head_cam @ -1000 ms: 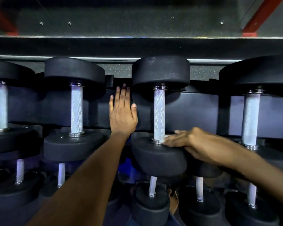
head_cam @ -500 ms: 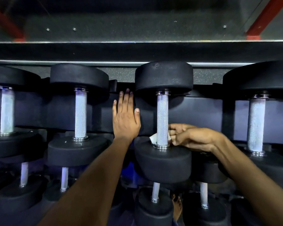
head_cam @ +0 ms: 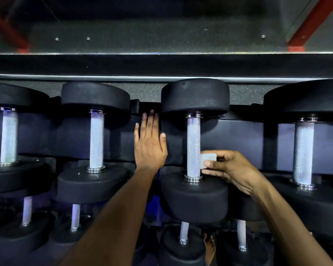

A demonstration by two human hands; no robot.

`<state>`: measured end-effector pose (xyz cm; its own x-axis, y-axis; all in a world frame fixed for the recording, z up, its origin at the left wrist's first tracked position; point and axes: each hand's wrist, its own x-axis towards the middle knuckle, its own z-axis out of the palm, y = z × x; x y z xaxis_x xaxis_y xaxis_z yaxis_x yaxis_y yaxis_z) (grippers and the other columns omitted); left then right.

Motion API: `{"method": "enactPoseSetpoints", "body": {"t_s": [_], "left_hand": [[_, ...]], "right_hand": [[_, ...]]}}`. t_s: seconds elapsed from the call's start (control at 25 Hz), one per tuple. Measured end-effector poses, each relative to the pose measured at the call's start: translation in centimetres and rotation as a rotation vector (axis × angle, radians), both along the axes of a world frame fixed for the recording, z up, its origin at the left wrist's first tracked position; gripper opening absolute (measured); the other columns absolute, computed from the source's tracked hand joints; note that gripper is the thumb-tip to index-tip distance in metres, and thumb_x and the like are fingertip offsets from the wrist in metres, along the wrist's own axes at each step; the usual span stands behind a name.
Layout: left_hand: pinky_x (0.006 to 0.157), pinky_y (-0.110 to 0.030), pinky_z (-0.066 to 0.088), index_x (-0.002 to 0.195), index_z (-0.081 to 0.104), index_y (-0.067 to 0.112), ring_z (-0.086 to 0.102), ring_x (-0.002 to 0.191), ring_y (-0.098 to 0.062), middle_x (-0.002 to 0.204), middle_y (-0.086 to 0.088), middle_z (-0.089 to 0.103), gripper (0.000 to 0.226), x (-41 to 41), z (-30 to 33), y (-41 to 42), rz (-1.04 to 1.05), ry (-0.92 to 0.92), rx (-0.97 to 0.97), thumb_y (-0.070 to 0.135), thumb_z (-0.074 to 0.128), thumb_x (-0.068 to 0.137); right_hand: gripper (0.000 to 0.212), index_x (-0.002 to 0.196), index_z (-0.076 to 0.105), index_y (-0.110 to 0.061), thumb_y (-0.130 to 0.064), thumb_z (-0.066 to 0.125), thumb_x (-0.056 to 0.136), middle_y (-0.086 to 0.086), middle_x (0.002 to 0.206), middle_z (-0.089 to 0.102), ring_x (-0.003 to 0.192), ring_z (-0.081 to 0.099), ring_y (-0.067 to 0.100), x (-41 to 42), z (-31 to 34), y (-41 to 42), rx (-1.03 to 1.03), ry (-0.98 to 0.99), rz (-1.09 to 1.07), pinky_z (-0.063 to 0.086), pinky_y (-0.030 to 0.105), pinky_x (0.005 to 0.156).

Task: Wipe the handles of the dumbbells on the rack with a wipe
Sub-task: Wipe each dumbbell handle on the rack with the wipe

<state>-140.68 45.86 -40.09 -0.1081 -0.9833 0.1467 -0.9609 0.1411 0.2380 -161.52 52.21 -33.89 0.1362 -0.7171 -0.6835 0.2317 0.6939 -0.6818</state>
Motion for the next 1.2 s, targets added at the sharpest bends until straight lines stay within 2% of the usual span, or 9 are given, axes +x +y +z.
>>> {"method": "enactPoseSetpoints", "body": {"t_s": [0.2, 0.36, 0.44, 0.52, 0.68, 0.76, 0.88, 1.04, 1.2], "left_hand": [[0.12, -0.038, 0.003, 0.15, 0.029, 0.006, 0.012, 0.149, -0.02, 0.16, -0.006, 0.021, 0.058, 0.0, -0.1, 0.1, -0.002, 0.005, -0.004, 0.03, 0.024, 0.097], [0.121, -0.038, 0.005, 0.15, 0.029, 0.006, 0.012, 0.149, -0.02, 0.16, -0.006, 0.021, 0.058, 0.0, -0.2, 0.0, 0.0, 0.008, -0.011, 0.03, 0.024, 0.097], [0.121, -0.038, 0.003, 0.15, 0.029, 0.007, 0.011, 0.149, -0.019, 0.16, -0.005, 0.021, 0.058, 0.0, -0.2, 0.1, -0.001, 0.001, -0.005, 0.03, 0.024, 0.097], [0.12, -0.037, 0.0, 0.15, 0.029, 0.007, 0.01, 0.149, -0.02, 0.16, -0.005, 0.019, 0.058, 0.0, -0.2, 0.0, 0.0, -0.017, -0.005, 0.03, 0.024, 0.097], [0.118, -0.048, 0.004, 0.146, 0.037, 0.007, 0.015, 0.147, -0.027, 0.157, -0.007, 0.029, 0.056, 0.0, -0.3, -0.1, -0.05, -0.101, -0.021, 0.03, 0.028, 0.095], [0.117, -0.05, 0.007, 0.145, 0.039, 0.008, 0.017, 0.147, -0.028, 0.155, -0.007, 0.032, 0.056, 0.1, -0.4, -0.1, -0.059, -0.108, -0.018, 0.031, 0.029, 0.095], [0.118, -0.049, 0.007, 0.148, 0.032, 0.007, 0.012, 0.148, -0.026, 0.159, -0.007, 0.024, 0.059, 0.1, -0.4, -0.1, -0.036, -0.105, -0.006, 0.033, 0.027, 0.095], [0.119, -0.049, 0.005, 0.151, 0.025, 0.006, 0.004, 0.15, -0.025, 0.162, -0.006, 0.01, 0.063, 0.1, -0.3, -0.2, -0.003, -0.088, 0.02, 0.036, 0.024, 0.095], [0.12, -0.049, 0.005, 0.15, 0.028, 0.006, 0.005, 0.15, -0.024, 0.162, -0.006, 0.014, 0.063, 0.2, -0.3, -0.2, -0.005, -0.083, 0.023, 0.036, 0.024, 0.095]], "right_hand": [[0.026, 0.079, 0.067, -0.003, 0.013, 0.048, 0.087, 0.01, 0.073, 0.07, 0.064, 0.066, 0.012, 1.3, 2.1, -1.3, 0.069, 0.184, 0.28, 0.056, 0.02, 0.068], [0.027, 0.076, 0.057, -0.006, 0.009, 0.042, 0.092, -0.005, 0.053, 0.064, 0.049, 0.06, 0.001, 0.7, 4.3, -6.1, -0.069, 0.108, -0.086, 0.056, 0.022, 0.06], [0.025, 0.084, 0.064, -0.003, 0.01, 0.043, 0.089, -0.01, 0.053, 0.061, 0.046, 0.05, -0.005, 1.0, 4.2, -3.2, -0.142, 0.25, 0.15, 0.043, 0.012, 0.051], [0.025, 0.081, 0.067, 0.003, 0.011, 0.043, 0.086, -0.002, 0.06, 0.06, 0.05, 0.047, 0.0, 1.6, 3.6, -0.3, -0.101, 0.298, 0.401, 0.034, 0.016, 0.05], [0.032, 0.068, 0.057, -0.012, 0.006, 0.045, 0.091, 0.004, 0.065, 0.052, 0.055, 0.042, 0.009, 1.9, 4.0, -6.2, -0.093, 0.209, -0.068, 0.033, 0.02, 0.058], [0.031, 0.066, 0.059, -0.013, 0.003, 0.048, 0.091, 0.003, 0.066, 0.055, 0.06, 0.044, 0.01, 1.8, 3.2, -5.0, -0.173, 0.333, -0.036, 0.034, 0.023, 0.061], [0.021, 0.074, 0.071, -0.007, -0.001, 0.052, 0.081, 0.002, 0.074, 0.071, 0.07, 0.061, 0.017, 2.0, 1.8, 0.3, -0.111, 0.512, 0.358, 0.047, 0.034, 0.068], [0.024, 0.068, 0.059, 0.001, -0.021, 0.059, 0.077, 0.007, 0.066, 0.058, 0.068, 0.048, 0.017, 2.7, 3.5, -5.9, -0.194, 0.541, 0.01, 0.04, 0.033, 0.066], [0.017, 0.086, 0.073, -0.015, -0.008, 0.059, 0.081, -0.001, 0.076, 0.07, 0.071, 0.058, 0.003, 1.4, 4.5, 0.0, -0.259, 0.732, 0.503, 0.044, 0.012, 0.061]]}}
